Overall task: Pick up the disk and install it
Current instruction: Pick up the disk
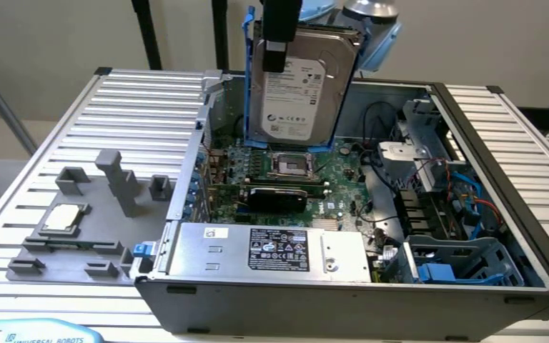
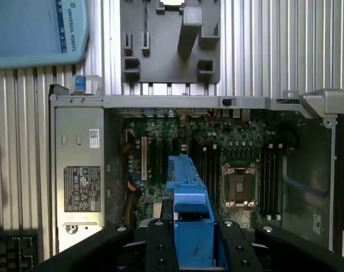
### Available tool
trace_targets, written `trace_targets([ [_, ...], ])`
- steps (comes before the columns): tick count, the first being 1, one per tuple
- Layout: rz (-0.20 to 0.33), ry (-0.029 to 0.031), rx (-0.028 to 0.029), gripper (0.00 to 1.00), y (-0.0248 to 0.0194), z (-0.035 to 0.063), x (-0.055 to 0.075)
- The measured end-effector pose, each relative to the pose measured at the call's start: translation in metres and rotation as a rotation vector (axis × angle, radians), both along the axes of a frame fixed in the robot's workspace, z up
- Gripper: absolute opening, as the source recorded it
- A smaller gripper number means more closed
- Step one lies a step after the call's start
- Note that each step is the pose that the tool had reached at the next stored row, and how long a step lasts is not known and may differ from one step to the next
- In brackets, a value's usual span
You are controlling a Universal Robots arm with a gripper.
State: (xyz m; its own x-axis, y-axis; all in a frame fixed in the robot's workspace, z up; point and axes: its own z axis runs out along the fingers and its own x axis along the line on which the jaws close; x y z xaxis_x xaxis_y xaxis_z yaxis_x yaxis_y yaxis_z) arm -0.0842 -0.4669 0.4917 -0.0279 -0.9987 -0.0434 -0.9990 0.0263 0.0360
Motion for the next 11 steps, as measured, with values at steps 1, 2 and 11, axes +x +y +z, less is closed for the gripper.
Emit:
trace_targets([
  [1,0.000,-0.0001,0.0003,0.33,-0.0014,0.0000,0.004],
  [2,0.000,0.0000,0.0006,0.33,-0.0028,0.0000,0.009],
  [11,0.000,-0.0007,0.0040,0.33,-0.0163,-0.0005,0.050],
])
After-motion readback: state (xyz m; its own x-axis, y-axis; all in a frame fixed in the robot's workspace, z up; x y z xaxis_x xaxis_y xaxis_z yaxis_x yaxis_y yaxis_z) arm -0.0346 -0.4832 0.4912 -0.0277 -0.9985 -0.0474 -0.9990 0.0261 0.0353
